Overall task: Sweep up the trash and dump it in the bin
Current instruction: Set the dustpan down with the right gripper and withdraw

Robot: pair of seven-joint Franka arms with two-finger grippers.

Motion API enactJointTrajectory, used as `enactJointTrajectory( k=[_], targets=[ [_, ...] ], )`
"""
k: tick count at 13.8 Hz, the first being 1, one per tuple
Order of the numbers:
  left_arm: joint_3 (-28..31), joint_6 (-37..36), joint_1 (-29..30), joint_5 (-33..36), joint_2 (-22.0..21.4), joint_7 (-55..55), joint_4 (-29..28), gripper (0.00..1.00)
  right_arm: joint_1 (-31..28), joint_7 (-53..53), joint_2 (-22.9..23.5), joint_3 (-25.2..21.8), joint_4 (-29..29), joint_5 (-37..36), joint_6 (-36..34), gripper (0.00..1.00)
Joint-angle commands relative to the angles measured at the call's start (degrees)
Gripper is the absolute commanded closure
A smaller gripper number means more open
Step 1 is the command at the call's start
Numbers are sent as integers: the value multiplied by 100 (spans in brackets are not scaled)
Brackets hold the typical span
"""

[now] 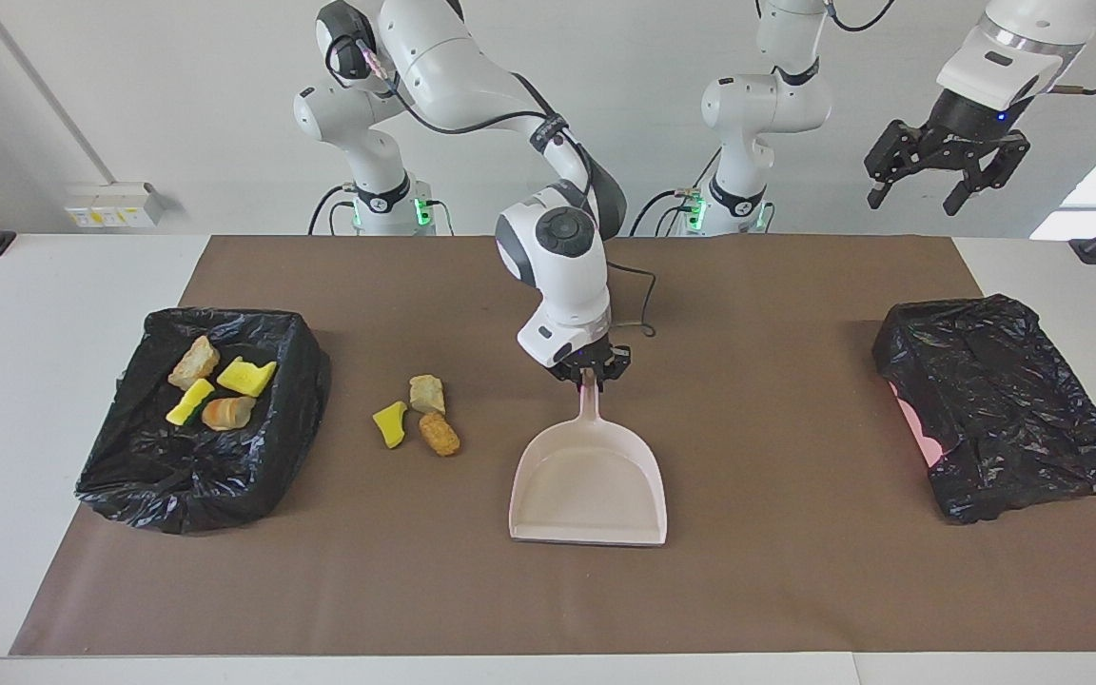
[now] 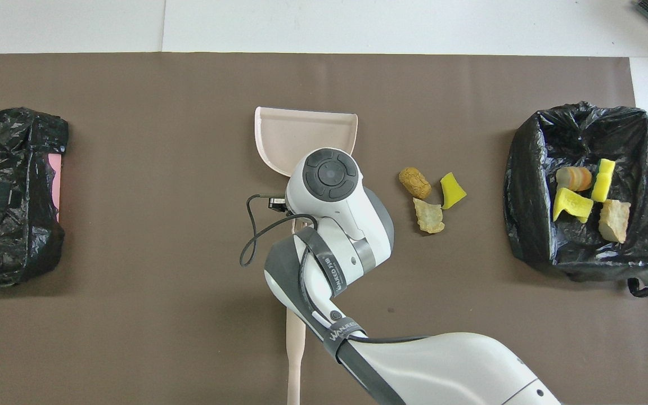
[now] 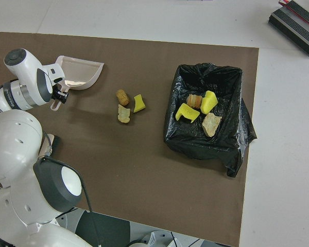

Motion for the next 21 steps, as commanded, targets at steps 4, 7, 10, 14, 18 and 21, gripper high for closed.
enactJointTrajectory(
  k=[4, 7, 10, 14, 18, 21],
  targets=[
    [-34, -138, 58, -32, -11, 30, 85, 0, 47, -24, -379, -41, 4, 108, -469, 0],
    [-25, -138, 58, -32, -11, 30, 85, 0, 73, 28, -1221, -33, -521, 117, -998, 0],
    [-34, -138, 58, -32, -11, 21, 85, 0, 292, 64, -2109, -33, -1286, 170, -1586, 0],
    [-25, -138, 67, -32, -11, 30, 85, 0, 784, 266, -2944, -15, -2374, 231, -1976, 0],
    [-34, -138, 58, -32, -11, 29, 85, 0, 1075, 275, -3588, -15, -3405, 530, -1861, 0],
    [-34, -138, 58, -32, -11, 30, 85, 0, 1347, 406, -3527, 11, -3652, 714, -1538, 0]
  ],
)
